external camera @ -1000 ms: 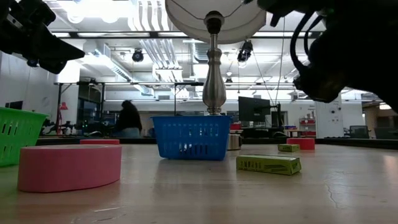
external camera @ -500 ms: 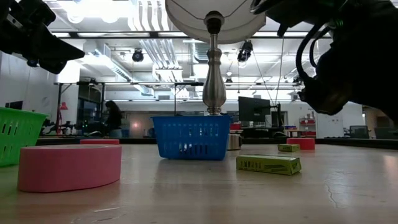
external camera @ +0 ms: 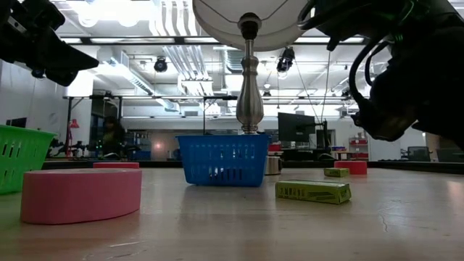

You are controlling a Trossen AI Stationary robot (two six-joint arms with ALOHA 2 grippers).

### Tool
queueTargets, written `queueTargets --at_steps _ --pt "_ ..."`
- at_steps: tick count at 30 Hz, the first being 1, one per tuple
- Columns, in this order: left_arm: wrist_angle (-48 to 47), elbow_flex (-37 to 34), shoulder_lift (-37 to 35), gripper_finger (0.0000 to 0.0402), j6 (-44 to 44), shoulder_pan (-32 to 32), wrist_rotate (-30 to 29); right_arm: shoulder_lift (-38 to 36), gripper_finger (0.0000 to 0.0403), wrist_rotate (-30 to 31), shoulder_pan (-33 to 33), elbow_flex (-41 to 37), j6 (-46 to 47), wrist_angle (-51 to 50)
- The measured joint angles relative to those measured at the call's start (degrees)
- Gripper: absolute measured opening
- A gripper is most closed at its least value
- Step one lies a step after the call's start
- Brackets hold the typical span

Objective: Pick and place Stapler, Stapler remover, tape
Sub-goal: Put the bottom right green staple box into the yellow bin

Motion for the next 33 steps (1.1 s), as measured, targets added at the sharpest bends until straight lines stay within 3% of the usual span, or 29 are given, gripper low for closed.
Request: queueTargets --at_steps 7,16,22,33 --pt "0.0 0.0 0.0 0.0023 0.0 0.0 0.0 0.1 0.0106 0.7 0.0 1.8 -0.5 -0.2" --pt "0.0 0.0 0.0 0.0023 0.0 0.0 0.0 -0.5 0.0122 1.1 -0.1 6.9 0.6 -0.3" --pt "0.0 0.0 0.0 0.0023 0.0 0.0 0.0 -1.8 0.0111 1.6 0.2 10.7 3.3 -1.0" --pt "0.0 0.0 0.0 0.0023 0.0 0.0 0.0 -6.5 0.0113 4.1 3.3 19.2 6.7 -21.8"
